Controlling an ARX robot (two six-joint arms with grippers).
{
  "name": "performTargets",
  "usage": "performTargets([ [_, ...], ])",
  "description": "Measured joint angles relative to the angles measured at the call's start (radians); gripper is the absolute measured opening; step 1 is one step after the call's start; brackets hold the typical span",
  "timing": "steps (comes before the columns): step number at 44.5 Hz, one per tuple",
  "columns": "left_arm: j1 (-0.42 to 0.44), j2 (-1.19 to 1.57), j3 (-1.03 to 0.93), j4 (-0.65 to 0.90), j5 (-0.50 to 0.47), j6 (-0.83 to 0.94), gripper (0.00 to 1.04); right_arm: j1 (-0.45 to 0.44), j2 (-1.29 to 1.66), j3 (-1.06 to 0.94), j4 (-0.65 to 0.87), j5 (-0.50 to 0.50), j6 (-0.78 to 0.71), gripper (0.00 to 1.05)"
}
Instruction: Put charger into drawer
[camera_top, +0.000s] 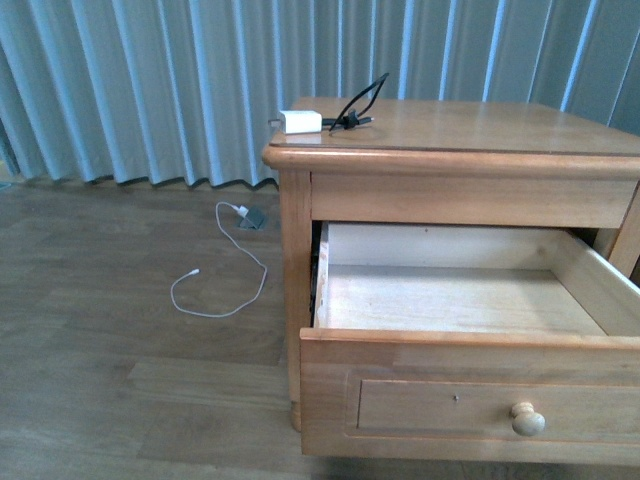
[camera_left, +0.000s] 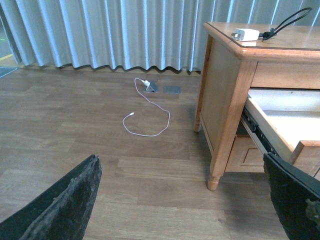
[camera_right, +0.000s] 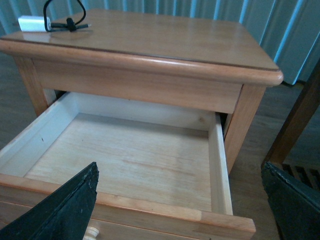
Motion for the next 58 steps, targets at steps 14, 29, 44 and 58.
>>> performTargets([
  [14,0.0,0.0,0.0,0.0,0.0,0.0,0.99,-0.198,-0.227,-0.074,-0.137,-0.157,0.058,0.96],
  [29,0.0,0.0,0.0,0.0,0.0,0.0,0.99,-0.216,-0.323,-0.136,-0.113,-0.102,0.111,0.89],
  [44,0.0,0.0,0.0,0.0,0.0,0.0,0.99,-0.051,-0.522,-0.22,-0.222,0.104,0.105,0.36],
  [58,0.0,0.0,0.0,0.0,0.0,0.0,0.99,0.043,-0.662,-0.256,-0.317,0.188,0.101,0.25],
])
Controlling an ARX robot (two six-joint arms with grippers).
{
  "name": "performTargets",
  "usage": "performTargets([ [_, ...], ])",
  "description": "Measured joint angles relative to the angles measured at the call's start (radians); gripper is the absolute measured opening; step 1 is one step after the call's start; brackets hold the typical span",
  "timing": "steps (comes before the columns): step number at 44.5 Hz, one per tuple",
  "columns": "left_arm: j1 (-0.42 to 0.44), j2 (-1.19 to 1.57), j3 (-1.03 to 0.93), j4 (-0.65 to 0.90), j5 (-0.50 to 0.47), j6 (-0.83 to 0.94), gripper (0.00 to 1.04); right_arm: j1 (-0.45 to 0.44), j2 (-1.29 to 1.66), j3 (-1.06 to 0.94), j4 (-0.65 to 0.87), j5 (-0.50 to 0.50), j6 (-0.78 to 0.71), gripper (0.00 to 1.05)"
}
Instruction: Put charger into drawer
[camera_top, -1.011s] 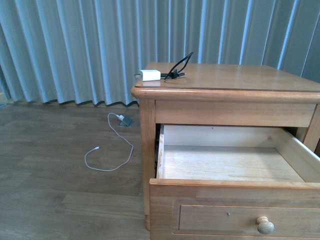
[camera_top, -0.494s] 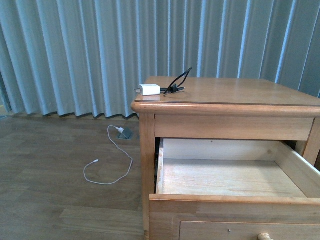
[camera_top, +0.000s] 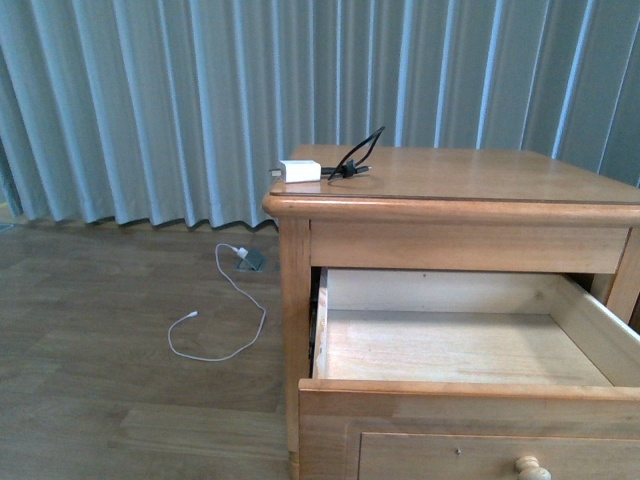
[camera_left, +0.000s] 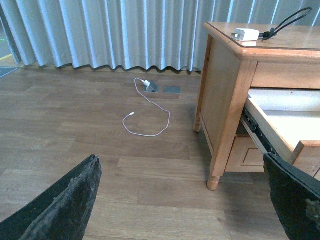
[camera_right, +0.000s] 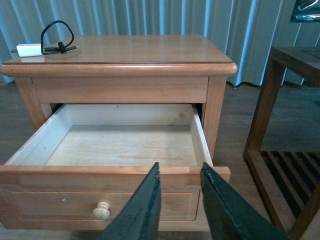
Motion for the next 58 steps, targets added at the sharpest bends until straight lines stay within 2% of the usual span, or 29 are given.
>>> performTargets([
  [4,0.0,0.0,0.0,0.0,0.0,0.0,0.99,0.001,0.0,-0.001,0.0,0.0,0.0,0.44],
  [5,-0.01,0.006,-0.001,0.009,-0.032,0.002,0.99,0.001,0.0,-0.001,0.0,0.0,0.0,0.48],
  [8,-0.101,0.111,0.002,0.167,-0.295,0.004,0.99,0.001,-0.001,-0.001,0.0,0.001,0.0,0.6],
  [10,-0.188,0.298,0.029,0.358,-0.489,0.007,0.99,0.001,-0.001,-0.001,0.0,0.002,0.0,0.71],
  [11,-0.217,0.406,0.055,0.448,-0.516,0.013,0.99,0.001,-0.001,-0.001,0.0,0.002,0.0,0.74],
  [13,-0.241,0.546,0.102,0.548,-0.504,0.032,0.99,0.001,-0.001,-0.001,0.0,0.001,0.0,0.83],
  [16,-0.28,0.845,0.252,0.66,-0.41,0.082,0.99,0.002,-0.001,-0.001,0.0,0.003,0.0,0.97],
  [17,-0.29,0.933,0.304,0.673,-0.378,0.098,0.99,0.002,-0.001,-0.001,0.0,0.003,0.001,0.98],
  [22,-0.309,1.212,0.488,0.657,-0.279,0.155,0.99,0.002,-0.001,-0.001,0.0,0.003,0.0,0.96],
  [36,-0.328,1.767,1.072,0.615,-0.224,0.245,0.99,0.002,-0.001,-0.001,0.0,0.003,0.0,0.96],
  [39,-0.332,1.881,1.202,0.597,-0.186,0.243,0.99,0.002,-0.001,-0.001,0.0,0.003,0.0,0.96],
  [50,-0.335,2.172,1.579,0.545,-0.081,0.264,0.99,0.002,-0.001,-0.001,0.0,0.003,0.0,0.96],
  [58,-0.338,2.317,1.788,0.489,-0.067,0.268,0.99,0.002,-0.001,-0.001,0.0,0.003,0.0,0.96],
])
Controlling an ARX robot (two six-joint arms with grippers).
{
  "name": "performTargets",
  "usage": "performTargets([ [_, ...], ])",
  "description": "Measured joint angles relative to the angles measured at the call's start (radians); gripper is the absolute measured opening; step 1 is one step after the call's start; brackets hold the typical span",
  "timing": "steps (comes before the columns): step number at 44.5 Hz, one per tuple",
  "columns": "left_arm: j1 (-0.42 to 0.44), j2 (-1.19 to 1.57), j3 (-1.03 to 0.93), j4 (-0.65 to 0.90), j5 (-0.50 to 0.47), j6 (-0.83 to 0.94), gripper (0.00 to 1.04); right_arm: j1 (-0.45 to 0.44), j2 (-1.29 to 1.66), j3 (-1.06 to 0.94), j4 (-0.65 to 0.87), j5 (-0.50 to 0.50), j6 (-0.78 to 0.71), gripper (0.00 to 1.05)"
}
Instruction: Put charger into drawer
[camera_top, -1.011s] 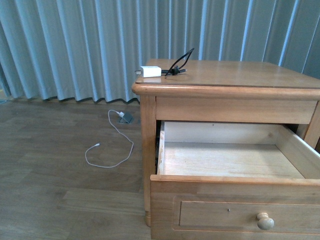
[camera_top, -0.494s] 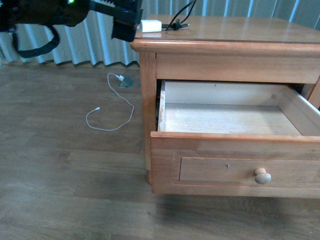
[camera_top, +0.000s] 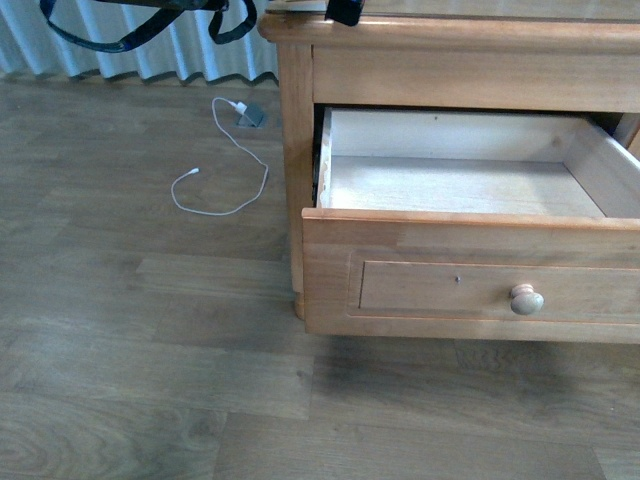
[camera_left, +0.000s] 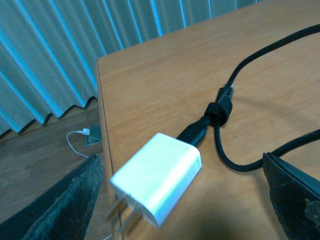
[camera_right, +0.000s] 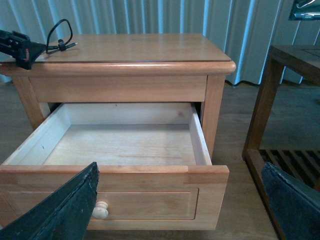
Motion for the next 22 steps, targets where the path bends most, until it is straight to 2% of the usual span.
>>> performTargets([
  [9,0.003,0.105,0.163,-0.024,0.0,-0.002,0.99,0.0,0.0,0.0,0.0,0.0,0.0,0.96],
  [22,0.027,0.117,0.187,-0.033,-0.008,-0.039,0.99,0.0,0.0,0.0,0.0,0.0,0.0,0.96],
])
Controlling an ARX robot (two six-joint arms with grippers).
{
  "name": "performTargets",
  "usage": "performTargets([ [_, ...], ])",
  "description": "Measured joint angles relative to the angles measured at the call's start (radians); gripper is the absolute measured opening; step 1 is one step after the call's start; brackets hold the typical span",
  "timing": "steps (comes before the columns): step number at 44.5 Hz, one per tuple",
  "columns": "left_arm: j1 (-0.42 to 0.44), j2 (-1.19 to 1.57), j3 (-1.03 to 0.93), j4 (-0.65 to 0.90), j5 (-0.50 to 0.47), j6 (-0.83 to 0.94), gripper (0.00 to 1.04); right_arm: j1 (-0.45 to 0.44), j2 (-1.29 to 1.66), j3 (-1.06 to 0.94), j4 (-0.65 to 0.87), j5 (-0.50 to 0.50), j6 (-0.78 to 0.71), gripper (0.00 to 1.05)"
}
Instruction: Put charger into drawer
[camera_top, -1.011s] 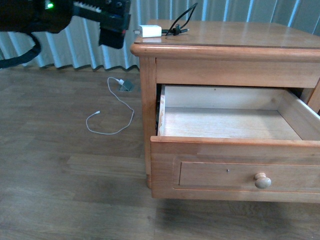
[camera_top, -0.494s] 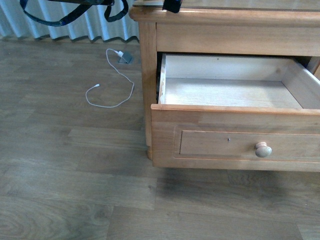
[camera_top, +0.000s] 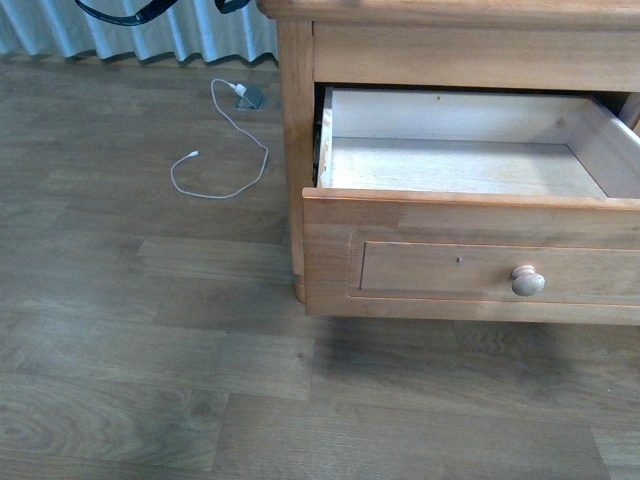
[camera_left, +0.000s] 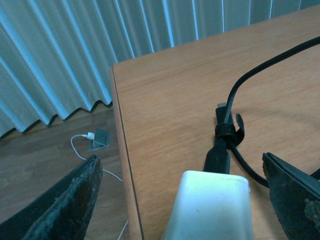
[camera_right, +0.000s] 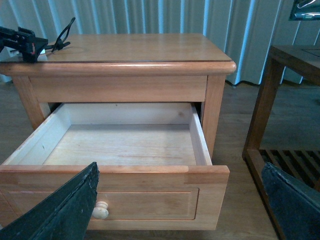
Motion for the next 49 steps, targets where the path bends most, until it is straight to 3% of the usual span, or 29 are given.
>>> performTargets([
  [10,-0.001,0.005,0.01,-0.048,0.046,-0.043,0.99,0.0,0.0,0.0,0.0,0.0,0.0,0.96],
  [30,-0.016,0.047,0.079,-0.089,0.041,-0.076,0.98,0.0,0.0,0.0,0.0,0.0,0.0,0.96],
  [39,-0.028,0.047,0.087,-0.143,0.042,-0.073,0.68,0.0,0.0,0.0,0.0,0.0,0.0,0.96],
  [44,-0.034,0.044,0.089,-0.166,0.05,-0.067,0.46,0.0,0.0,0.0,0.0,0.0,0.0,0.96],
  [46,-0.036,0.04,0.083,-0.166,0.044,-0.059,0.4,0.0,0.0,0.0,0.0,0.0,0.0,0.96],
  [49,-0.036,0.035,0.075,-0.166,0.044,-0.048,0.39,0.0,0.0,0.0,0.0,0.0,0.0,0.96],
])
